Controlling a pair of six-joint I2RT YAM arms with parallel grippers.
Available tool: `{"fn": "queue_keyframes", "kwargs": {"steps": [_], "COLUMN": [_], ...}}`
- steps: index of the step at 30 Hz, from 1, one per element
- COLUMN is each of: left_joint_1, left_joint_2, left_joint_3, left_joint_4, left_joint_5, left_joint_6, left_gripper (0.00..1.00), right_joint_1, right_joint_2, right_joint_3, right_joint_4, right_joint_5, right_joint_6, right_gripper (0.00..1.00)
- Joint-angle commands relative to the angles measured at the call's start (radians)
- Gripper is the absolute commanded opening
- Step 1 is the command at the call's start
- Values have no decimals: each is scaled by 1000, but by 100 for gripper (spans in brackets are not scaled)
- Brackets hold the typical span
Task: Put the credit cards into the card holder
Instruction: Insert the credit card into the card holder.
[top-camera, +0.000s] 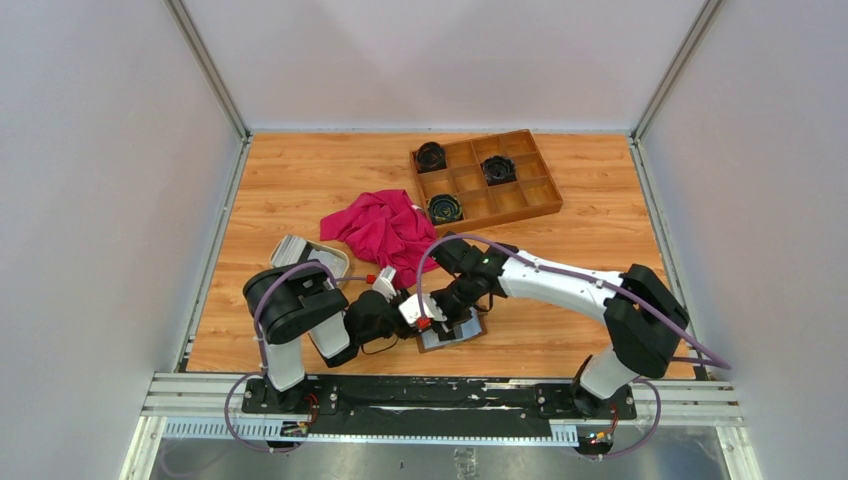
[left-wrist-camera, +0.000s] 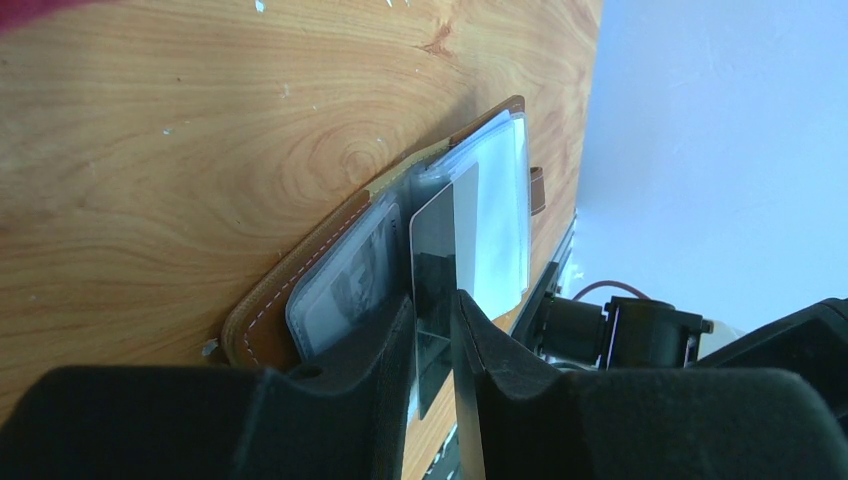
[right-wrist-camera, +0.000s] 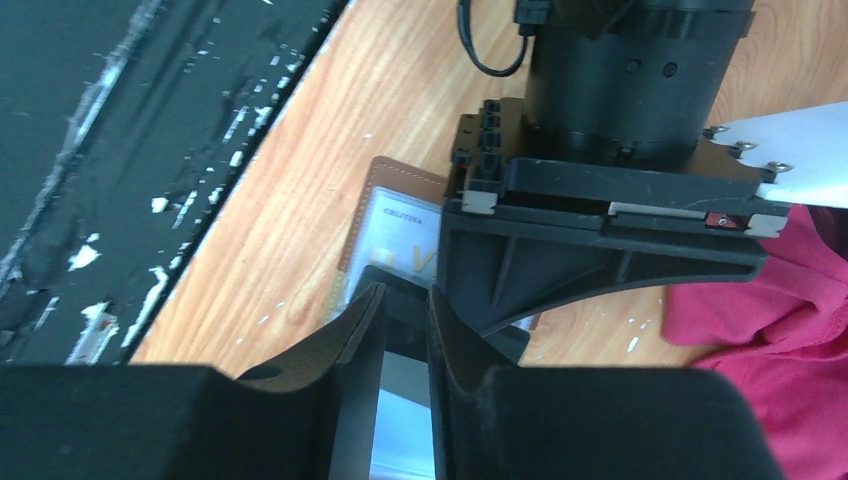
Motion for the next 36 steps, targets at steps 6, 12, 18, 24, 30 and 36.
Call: {"fn": "queue_keyframes", "kwargs": {"steps": [6, 12, 18, 24, 30, 36], "left_joint_1": [-10, -10, -10, -10, -10, -10], "left_joint_2": [41, 41, 40, 38, 29, 30], "left_joint_3": [-22, -21, -24, -20, -27, -25], "left_joint_4": [-65, -67, -68, -75, -75, -75], "left_joint_5": [-27, -27, -28, -24, -31, -31], "left_joint_6": [30, 31, 30, 33, 32, 33], "left_gripper": [27, 27, 27, 27, 27, 27], "right_joint_1": [54, 72, 103, 104, 107, 115], "right_joint_2": [54, 66, 39, -32, -69, -66], "right_joint_3": [16, 6, -39, -104, -106, -121], "right_joint_4": [118, 165, 126, 96, 35, 37], "right_joint_5": [147, 186, 165, 96, 21, 33], "right_joint_6": [84, 113, 26, -74, -135, -156], "right_gripper": [22, 20, 13, 12, 12, 11]}}
